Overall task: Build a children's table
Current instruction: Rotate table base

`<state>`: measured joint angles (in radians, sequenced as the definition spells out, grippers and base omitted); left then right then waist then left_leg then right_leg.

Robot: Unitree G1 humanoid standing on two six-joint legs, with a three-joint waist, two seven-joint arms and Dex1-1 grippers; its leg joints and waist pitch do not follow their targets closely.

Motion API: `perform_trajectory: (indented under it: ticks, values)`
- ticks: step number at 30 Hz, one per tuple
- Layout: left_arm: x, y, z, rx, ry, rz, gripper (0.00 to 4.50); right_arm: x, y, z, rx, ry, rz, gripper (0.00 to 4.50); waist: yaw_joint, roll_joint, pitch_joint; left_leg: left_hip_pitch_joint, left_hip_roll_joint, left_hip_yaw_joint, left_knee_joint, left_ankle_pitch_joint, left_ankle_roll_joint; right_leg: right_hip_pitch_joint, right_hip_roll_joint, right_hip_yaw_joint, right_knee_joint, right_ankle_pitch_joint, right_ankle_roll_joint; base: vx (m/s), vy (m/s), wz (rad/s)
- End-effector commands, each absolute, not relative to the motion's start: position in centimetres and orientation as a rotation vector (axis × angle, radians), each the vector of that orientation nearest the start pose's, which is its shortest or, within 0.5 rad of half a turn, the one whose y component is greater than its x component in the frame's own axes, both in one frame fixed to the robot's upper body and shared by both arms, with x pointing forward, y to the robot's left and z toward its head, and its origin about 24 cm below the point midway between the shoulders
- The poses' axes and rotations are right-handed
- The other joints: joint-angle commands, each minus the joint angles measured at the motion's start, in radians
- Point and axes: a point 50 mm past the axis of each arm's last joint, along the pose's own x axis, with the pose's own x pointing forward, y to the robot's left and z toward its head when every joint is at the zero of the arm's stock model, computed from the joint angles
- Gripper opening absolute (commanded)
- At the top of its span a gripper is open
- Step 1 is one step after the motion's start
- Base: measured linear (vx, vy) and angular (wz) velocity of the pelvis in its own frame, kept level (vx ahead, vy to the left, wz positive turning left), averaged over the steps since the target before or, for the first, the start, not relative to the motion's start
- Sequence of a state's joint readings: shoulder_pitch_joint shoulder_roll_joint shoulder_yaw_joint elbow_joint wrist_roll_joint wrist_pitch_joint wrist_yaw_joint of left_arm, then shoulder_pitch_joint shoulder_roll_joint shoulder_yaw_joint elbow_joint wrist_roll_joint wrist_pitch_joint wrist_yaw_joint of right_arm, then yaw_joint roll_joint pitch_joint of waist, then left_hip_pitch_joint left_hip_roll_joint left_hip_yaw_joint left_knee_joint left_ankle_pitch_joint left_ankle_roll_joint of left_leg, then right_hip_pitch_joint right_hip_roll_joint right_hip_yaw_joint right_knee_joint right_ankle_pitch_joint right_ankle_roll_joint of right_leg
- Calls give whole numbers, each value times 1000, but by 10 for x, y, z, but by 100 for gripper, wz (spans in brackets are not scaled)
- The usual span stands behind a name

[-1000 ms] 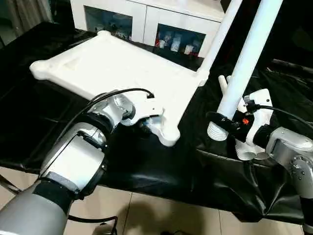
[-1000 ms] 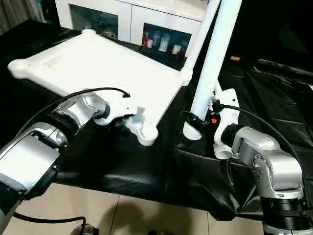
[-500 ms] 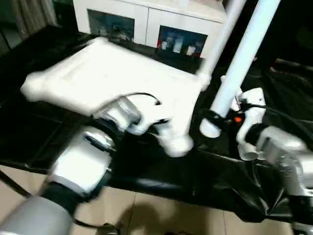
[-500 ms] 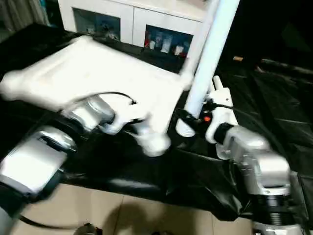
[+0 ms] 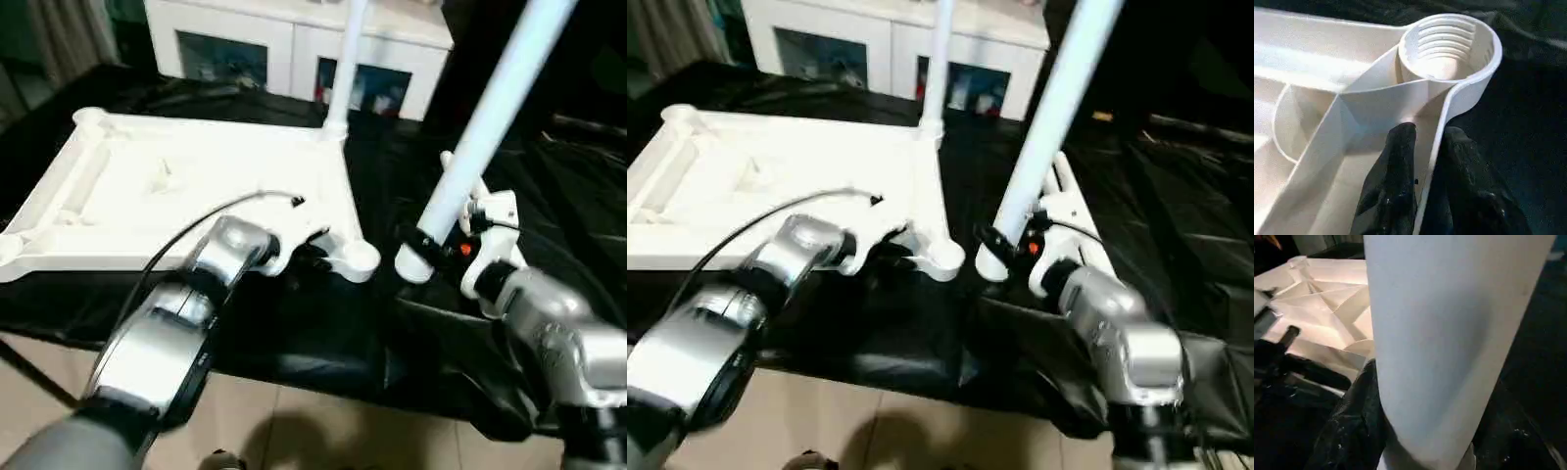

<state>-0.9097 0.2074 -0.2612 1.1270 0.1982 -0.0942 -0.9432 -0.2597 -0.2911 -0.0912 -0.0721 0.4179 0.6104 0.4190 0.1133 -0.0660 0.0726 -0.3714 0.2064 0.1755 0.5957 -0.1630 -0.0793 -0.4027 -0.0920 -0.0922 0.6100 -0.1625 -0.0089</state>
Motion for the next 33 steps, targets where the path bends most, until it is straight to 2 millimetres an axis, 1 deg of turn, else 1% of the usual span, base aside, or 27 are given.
perform_trajectory:
  ticks: [1,2,3,4,5,6,7,8,9,11,12,13,14,15,17,19,20,21,22,23,25,27,28,29,31,33]
  values:
    - [358,97,62,578,362,-1214,67,289,-181,90,172,202,429,188,7,15,-79,18,29,-14,-81,-297,-14,52,-70,50,-83,-267,-179,0,0,0]
    - [356,97,63,573,343,-1231,67,288,-181,88,182,200,416,188,8,15,-79,19,29,-13,-82,-301,-16,50,-70,50,-82,-271,-177,0,0,0]
    - [355,98,63,575,317,-1229,67,286,-180,86,196,195,405,188,10,35,-80,21,30,-14,-83,-312,-23,48,-70,51,-82,-272,-177,0,0,0]
    - [354,98,64,571,310,-1225,67,285,-180,85,203,193,399,188,9,29,-80,23,31,-13,-83,-321,-25,46,-70,52,-84,-270,-178,0,0,0]
    - [353,99,64,571,294,-1227,102,283,-179,84,214,190,388,188,11,27,-80,21,29,-12,-83,-319,-24,48,-68,51,-80,-264,-181,0,0,0]
    - [353,98,64,562,296,-1233,123,282,-179,84,216,189,386,188,12,33,-79,20,28,-12,-84,-320,-23,48,-68,52,-82,-269,-178,0,0,0]
    - [351,98,64,518,303,-1251,123,281,-180,84,226,185,376,188,13,35,-80,20,28,-12,-83,-315,-23,49,-69,52,-81,-270,-176,0,0,0]
    - [350,97,65,500,304,-1255,137,280,-181,84,231,183,372,188,15,35,-80,17,28,-12,-82,-303,-21,49,-70,52,-79,-267,-177,0,0,0]
    - [349,96,67,479,286,-1274,140,279,-182,84,235,181,369,188,16,35,-80,17,27,-11,-82,-296,-18,50,-70,52,-80,-269,-179,0,0,0]
    - [349,95,71,487,248,-1289,161,278,-184,84,235,181,376,188,17,38,-79,17,27,-10,-83,-302,-17,47,-70,52,-82,-287,-173,0,0,0]
    - [349,95,72,491,246,-1295,169,277,-185,84,235,182,380,188,17,38,-79,17,27,-10,-83,-303,-16,48,-69,52,-82,-290,-170,0,0,0]
    - [349,95,74,501,242,-1316,173,277,-185,84,233,185,393,188,18,39,-77,16,26,-11,-84,-309,-16,48,-69,51,-86,-307,-160,0,0,0]
    - [350,97,78,516,234,-1323,175,276,-185,83,229,189,412,188,18,39,-79,17,26,-10,-83,-309,-15,48,-70,52,-87,-317,-151,0,0,0]
    - [352,99,82,538,222,-1332,175,275,-184,83,220,195,437,188,17,43,-78,15,26,-12,-85,-311,-18,49,-69,52,-88,-317,-146,0,0,0]
    - [354,105,86,564,252,-1350,177,274,-183,83,207,204,457,188,15,39,-78,18,24,-11,-85,-318,-19,47,-68,51,-90,-326,-140,0,0,0]
    - [354,110,86,595,283,-1372,177,273,-183,83,203,208,466,188,14,40,-77,16,23,-12,-86,-315,-20,48,-68,51,-89,-336,-137,0,0,0]
    - [354,113,86,618,310,-1385,177,273,-184,83,202,210,470,188,13,40,-78,17,24,-12,-86,-311,-21,47,-69,51,-88,-335,-138,0,0,0]
    - [354,114,85,622,312,-1387,177,273,-184,83,201,210,471,188,13,36,-78,15,24,-12,-86,-299,-18,48,-69,52,-86,-329,-140,0,0,0]
    - [354,116,85,639,325,-1394,177,274,-183,83,198,212,476,188,14,39,-78,16,26,-12,-86,-296,-18,47,-69,52,-85,-327,-142,0,0,0]
    - [355,120,85,680,332,-1385,177,274,-183,83,192,214,483,188,14,39,-78,16,26,-11,-85,-293,-17,47,-69,52,-85,-318,-147,0,0,0]
    - [357,121,86,685,334,-1366,177,275,-184,84,191,213,486,188,13,39,-79,15,25,-11,-85,-288,-16,48,-68,52,-84,-307,-146,0,0,0]
    - [357,123,85,678,348,-1368,177,275,-183,84,192,213,494,188,14,40,-80,16,25,-11,-85,-284,-17,49,-68,52,-82,-291,-154,0,0,0]
    - [357,124,84,677,363,-1376,177,276,-183,85,191,213,497,188,15,42,-80,16,25,-11,-84,-285,-17,49,-69,52,-82,-289,-157,0,0,0]
    - [357,125,84,674,373,-1377,177,276,-182,85,190,213,498,188,15,42,-80,17,25,-10,-85,-287,-17,48,-69,52,-83,-289,-159,0,0,0]
    - [358,125,83,669,383,-1370,149,276,-182,85,189,213,499,188,16,41,-80,17,25,-10,-85,-286,-18,48,-69,52,-81,-284,-163,0,0,0]
    - [360,124,84,668,381,-1350,142,275,-182,85,188,212,500,188,17,43,-80,17,26,-11,-85,-292,-21,49,-70,52,-81,-287,-163,0,0,0]
